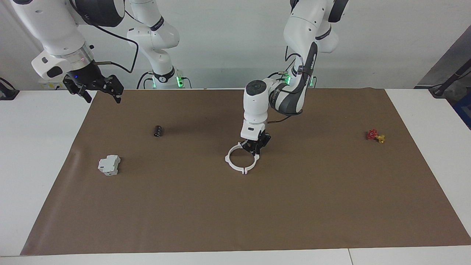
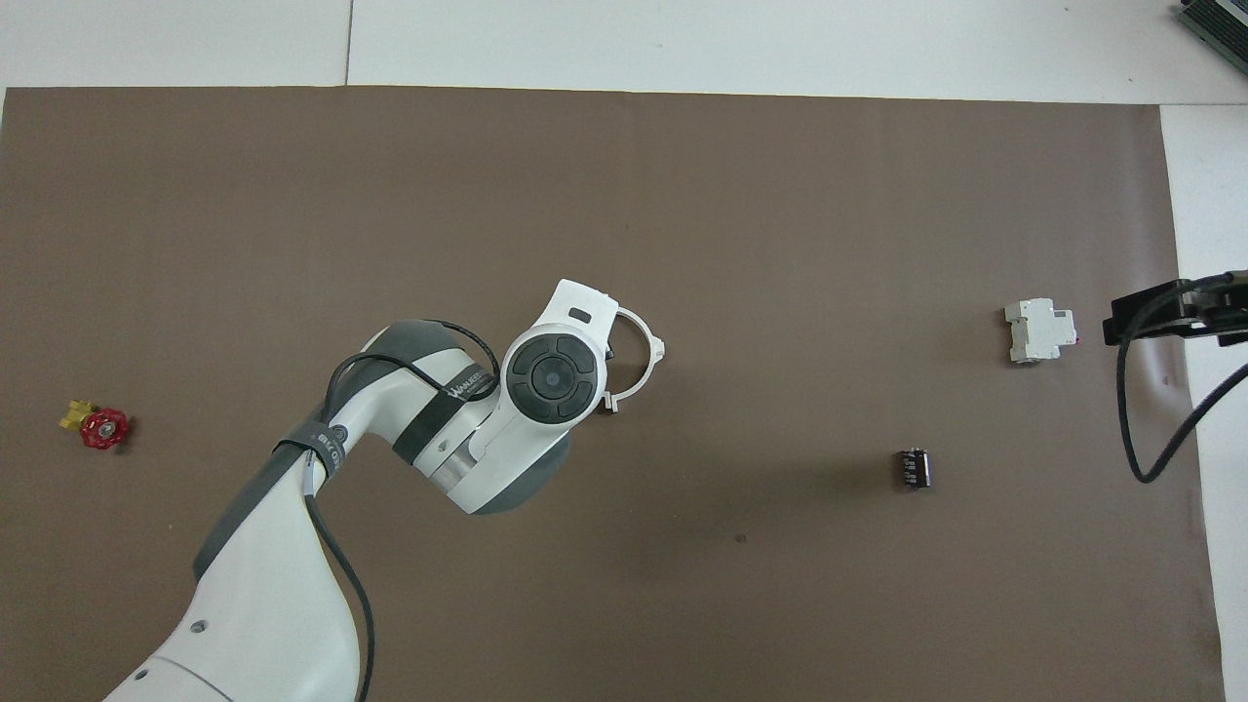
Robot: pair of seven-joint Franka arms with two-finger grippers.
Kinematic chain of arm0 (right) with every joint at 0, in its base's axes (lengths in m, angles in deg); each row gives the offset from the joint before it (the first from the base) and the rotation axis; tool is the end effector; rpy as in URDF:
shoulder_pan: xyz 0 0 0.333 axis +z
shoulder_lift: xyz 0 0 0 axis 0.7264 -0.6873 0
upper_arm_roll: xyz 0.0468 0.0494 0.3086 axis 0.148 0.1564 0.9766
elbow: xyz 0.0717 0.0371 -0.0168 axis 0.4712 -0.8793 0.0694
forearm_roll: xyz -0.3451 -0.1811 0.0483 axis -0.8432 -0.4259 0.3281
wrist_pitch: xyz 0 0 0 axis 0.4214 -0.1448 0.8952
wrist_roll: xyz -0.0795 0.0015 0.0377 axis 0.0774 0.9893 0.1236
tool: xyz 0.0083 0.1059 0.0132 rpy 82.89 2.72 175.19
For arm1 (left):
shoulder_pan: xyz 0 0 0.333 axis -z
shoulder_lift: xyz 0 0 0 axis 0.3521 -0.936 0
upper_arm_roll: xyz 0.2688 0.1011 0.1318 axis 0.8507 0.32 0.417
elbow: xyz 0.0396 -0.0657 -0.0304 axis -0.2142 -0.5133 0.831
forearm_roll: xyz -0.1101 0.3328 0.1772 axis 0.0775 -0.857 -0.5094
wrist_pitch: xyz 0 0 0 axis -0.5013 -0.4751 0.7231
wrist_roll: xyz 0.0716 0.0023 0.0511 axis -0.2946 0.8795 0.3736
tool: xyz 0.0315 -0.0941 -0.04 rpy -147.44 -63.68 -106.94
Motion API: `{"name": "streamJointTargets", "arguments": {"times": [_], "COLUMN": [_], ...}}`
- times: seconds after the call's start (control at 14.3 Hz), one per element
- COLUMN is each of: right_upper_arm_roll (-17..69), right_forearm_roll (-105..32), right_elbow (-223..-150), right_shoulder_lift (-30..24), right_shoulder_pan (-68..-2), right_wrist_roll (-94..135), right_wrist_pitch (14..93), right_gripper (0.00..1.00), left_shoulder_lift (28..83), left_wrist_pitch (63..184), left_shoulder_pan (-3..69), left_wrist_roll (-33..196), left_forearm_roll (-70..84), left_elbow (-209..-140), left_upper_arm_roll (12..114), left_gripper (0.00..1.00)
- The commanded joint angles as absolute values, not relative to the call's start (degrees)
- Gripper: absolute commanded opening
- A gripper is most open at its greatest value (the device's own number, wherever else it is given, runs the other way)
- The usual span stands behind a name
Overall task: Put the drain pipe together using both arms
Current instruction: 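Press the held half against the placed half with the left gripper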
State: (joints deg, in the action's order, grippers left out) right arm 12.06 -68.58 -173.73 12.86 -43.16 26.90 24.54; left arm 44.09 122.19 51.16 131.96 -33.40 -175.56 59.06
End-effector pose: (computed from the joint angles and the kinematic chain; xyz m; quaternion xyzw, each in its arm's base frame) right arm 0.5469 -0.0347 0.6163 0.9995 -0.0169 -0.0237 0.0109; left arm 0.5037 -0.3797 0.3070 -0.9838 -0.1550 -0.0892 0.0088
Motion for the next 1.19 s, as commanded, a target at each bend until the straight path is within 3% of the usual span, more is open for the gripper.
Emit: {"name": "streamJointTargets", "arguments": {"times": [0.0,0.21,0.28,0.35,0.42,1.12], "right_upper_arm_roll": [12.1,12.1,12.1,12.1,12.1,12.1], "right_forearm_roll": [-68.5,-68.5,-68.5,-68.5,-68.5,-68.5], "right_elbow": [-174.7,-174.7,-174.7,-174.7,-174.7,-174.8], "right_shoulder_lift": [14.0,14.0,14.0,14.0,14.0,14.0], "right_shoulder_pan": [-43.2,-43.2,-43.2,-43.2,-43.2,-43.2], "right_wrist_roll": [27.6,27.6,27.6,27.6,27.6,27.6], "right_wrist_pitch": [24.8,24.8,24.8,24.8,24.8,24.8], "right_gripper": [1.00,1.00,1.00,1.00,1.00,1.00], "left_shoulder_lift": [42.9,42.9,42.9,42.9,42.9,42.9], "left_wrist_pitch": [122.3,122.2,122.2,122.2,122.2,121.7], "left_shoulder_pan": [52.1,52.1,52.0,52.0,52.0,51.8], "left_wrist_roll": [133.2,133.2,133.2,133.2,133.2,133.1], "left_forearm_roll": [-34.8,-34.9,-34.9,-35.4,-37.7,-38.2], "left_elbow": [-174.1,-174.1,-174.1,-174.2,-174.2,-174.3], "left_upper_arm_roll": [59.7,59.7,59.7,59.7,59.6,59.4], "left_gripper": [0.00,0.00,0.05,0.71,1.00,1.00]}}
